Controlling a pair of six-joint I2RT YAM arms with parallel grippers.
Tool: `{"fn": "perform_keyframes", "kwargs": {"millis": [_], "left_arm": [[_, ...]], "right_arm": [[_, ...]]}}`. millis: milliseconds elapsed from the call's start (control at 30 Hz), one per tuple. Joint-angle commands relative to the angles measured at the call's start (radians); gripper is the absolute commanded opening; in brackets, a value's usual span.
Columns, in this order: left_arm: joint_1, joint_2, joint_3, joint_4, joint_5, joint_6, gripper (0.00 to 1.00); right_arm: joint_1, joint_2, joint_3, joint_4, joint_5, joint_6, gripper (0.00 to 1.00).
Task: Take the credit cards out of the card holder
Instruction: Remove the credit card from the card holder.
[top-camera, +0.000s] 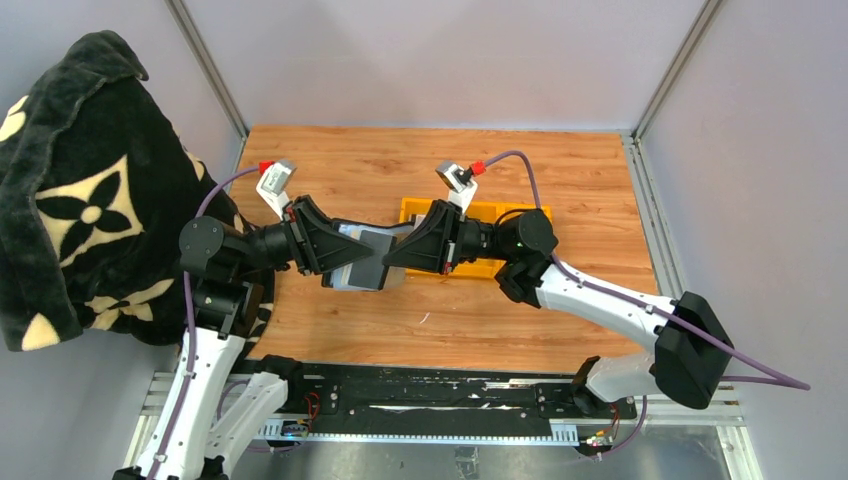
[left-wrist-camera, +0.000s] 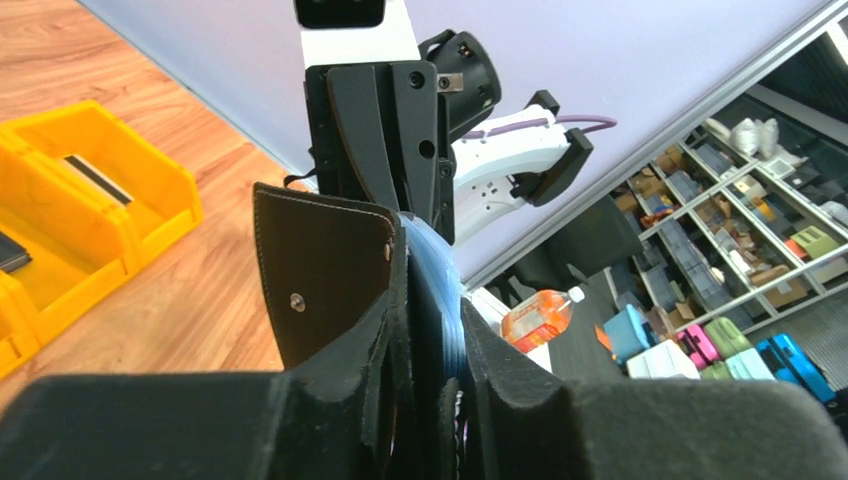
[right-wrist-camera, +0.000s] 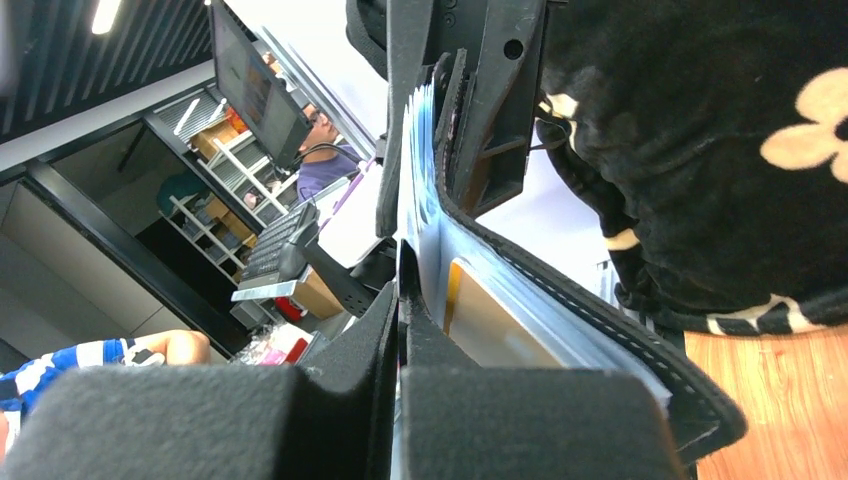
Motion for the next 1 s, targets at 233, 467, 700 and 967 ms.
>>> {"fn": "perform_keyframes", "kwargs": {"millis": [233, 467, 700, 967], "left_arm": [[-0.005, -0.009, -0.016, 0.142, 0.018, -0.120, 0.06], [-0.005, -0.009, -0.010, 0.144, 0.018, -0.107, 0.01], [-0.005, 0.027, 0.129, -0.313, -0.038, 0.340, 0.00], [-0.005, 0.053, 0.280, -0.712, -0.293, 0.864, 0.00]], "right_arm": [[0.005, -0.049, -0.080, 0.192, 0.019, 0.045, 0.00], [-0.026, -0.074, -0.118, 0.132, 0.034, 0.063, 0.00], [-0.090, -0.106, -0.108, 0.046, -0.013, 0.093, 0.00], [-0.235, -0.213, -0.158, -0.159, -0.049, 0.048, 0.00]]}}
